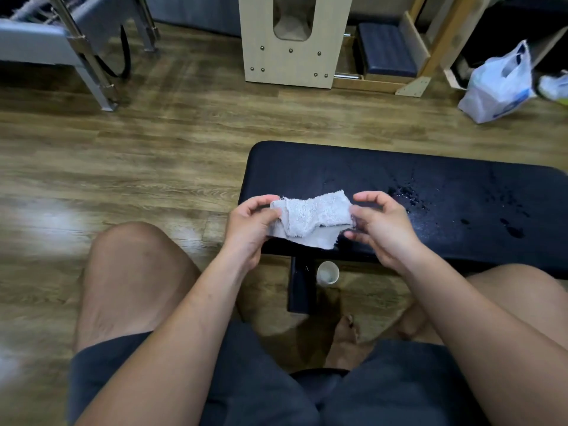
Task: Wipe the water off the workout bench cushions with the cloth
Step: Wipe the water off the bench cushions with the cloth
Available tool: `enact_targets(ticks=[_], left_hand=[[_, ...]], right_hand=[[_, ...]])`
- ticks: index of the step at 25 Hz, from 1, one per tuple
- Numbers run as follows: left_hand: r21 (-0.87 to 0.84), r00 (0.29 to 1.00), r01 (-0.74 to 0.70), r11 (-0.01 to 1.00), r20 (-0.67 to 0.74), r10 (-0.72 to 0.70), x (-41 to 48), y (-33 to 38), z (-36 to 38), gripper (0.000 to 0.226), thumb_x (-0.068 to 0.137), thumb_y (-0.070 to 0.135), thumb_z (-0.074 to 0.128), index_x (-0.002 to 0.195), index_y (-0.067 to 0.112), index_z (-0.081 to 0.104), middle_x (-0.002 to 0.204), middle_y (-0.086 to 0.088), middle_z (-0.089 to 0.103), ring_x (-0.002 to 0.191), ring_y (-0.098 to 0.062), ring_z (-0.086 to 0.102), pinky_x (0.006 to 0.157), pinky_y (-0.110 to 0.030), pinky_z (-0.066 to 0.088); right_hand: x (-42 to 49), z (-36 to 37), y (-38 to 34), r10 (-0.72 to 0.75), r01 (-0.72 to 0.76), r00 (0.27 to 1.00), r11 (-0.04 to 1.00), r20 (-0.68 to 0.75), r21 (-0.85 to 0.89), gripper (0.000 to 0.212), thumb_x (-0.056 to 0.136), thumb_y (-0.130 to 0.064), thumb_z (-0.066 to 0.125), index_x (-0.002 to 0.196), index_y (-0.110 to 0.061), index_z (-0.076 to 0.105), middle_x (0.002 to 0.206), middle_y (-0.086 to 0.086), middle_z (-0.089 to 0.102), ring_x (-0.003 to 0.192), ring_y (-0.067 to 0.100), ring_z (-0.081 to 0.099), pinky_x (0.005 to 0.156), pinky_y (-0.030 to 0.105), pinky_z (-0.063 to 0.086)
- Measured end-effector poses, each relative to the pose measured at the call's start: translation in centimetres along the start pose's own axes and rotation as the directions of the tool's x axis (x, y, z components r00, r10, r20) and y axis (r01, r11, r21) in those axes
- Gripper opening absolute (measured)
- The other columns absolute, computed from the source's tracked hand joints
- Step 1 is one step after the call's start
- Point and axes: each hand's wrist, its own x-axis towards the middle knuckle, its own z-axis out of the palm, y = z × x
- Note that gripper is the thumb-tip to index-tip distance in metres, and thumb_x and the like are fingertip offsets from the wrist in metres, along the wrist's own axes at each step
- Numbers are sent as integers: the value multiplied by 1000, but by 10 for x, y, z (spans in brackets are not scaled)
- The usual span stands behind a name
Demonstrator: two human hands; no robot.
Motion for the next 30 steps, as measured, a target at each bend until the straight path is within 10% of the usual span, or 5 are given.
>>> enact_targets(ticks=[3,6,16,24,30], left_hand=[[135,1000,-15,991,0,15,2,-5,0,35,79,-13,62,104,10,68,89,-12,67,79,-22,64,75,-34,54],[40,996,6,999,94,-10,-2,-2,2,28,82,-12,65,107,0,63,89,-13,69,75,-18,67,71,-26,57],[166,920,-339,926,265,289,-7,52,11,19,84,-5,61,83,12,69,74,1,66,66,-6,56,59,-15,44],[517,666,-746,420,564,489,1,114,40,15,76,28,67,89,22,72,66,22,64,60,4,54,67,-21,45],[465,564,-825,321,706,428,-7,146,66,16,80,9,75,86,24,73,71,17,66,64,10,55,68,-12,41]], right_hand=[[3,2,15,-49,61,998,957,49,-285,25,84,4,63,91,-19,68,97,11,63,76,16,60,77,39,59],[-4,11,22,-270,324,943,620,193,-714,42,73,-24,78,112,-32,65,113,-7,59,99,6,57,89,23,45],[-2,21,-28,-342,551,825,663,449,-507,14,82,-39,71,91,-29,74,79,-5,74,70,4,59,72,32,50],[4,3,-83,-384,436,867,893,317,-111,12,74,-14,65,74,-23,74,78,-4,70,77,13,57,73,32,46],[10,13,-79,-368,619,764,648,530,-443,15,75,-34,74,89,-28,75,88,-9,75,86,5,64,94,43,51]])
